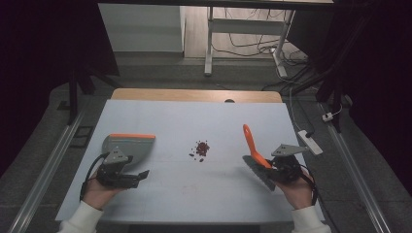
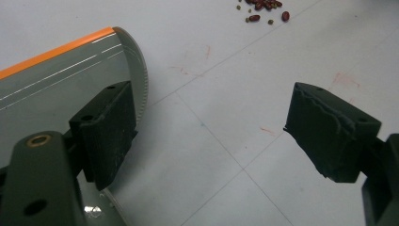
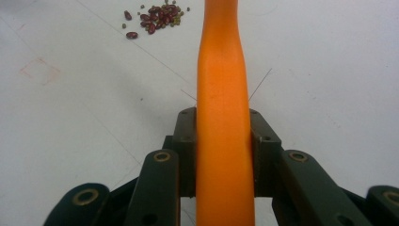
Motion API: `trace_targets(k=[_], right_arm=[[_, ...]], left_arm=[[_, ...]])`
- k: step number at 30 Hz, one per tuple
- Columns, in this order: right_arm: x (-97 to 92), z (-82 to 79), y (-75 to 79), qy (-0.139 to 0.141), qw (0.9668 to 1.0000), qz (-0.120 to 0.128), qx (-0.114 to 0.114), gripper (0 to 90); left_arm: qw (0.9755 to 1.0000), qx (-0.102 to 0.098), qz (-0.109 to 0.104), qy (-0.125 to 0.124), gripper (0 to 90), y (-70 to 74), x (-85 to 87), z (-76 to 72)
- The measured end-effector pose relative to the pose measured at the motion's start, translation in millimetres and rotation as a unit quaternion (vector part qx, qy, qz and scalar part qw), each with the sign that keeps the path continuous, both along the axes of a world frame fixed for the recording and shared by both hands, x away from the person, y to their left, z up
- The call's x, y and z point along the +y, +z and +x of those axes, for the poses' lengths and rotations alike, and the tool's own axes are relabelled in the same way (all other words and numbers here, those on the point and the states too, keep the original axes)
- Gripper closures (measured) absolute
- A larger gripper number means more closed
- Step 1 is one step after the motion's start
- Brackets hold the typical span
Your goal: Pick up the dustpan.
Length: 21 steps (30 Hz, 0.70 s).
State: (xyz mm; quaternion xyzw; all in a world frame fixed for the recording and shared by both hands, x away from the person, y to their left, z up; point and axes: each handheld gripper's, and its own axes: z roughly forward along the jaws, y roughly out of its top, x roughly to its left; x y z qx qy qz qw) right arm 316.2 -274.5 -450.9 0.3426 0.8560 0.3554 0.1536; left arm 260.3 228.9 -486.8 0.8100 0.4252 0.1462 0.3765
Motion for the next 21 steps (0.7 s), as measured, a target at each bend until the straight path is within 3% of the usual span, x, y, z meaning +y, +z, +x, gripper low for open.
trace_targets(k=[11, 21], right_arm=[[2.7, -0.8, -0.7, 0.001, 1.0, -0.01, -0.001, 70.0], [2.2, -1.1, -0.3, -0.001, 0.9999, -0.01, -0.001, 70.0]], left_arm=[[0.9999, 0.0, 0.014, 0.004, 19.9, 5.4, -1.7, -0.1], [0.9999, -0.003, 0.013, 0.002, 19.6, 11.8, -3.6, 1.4]])
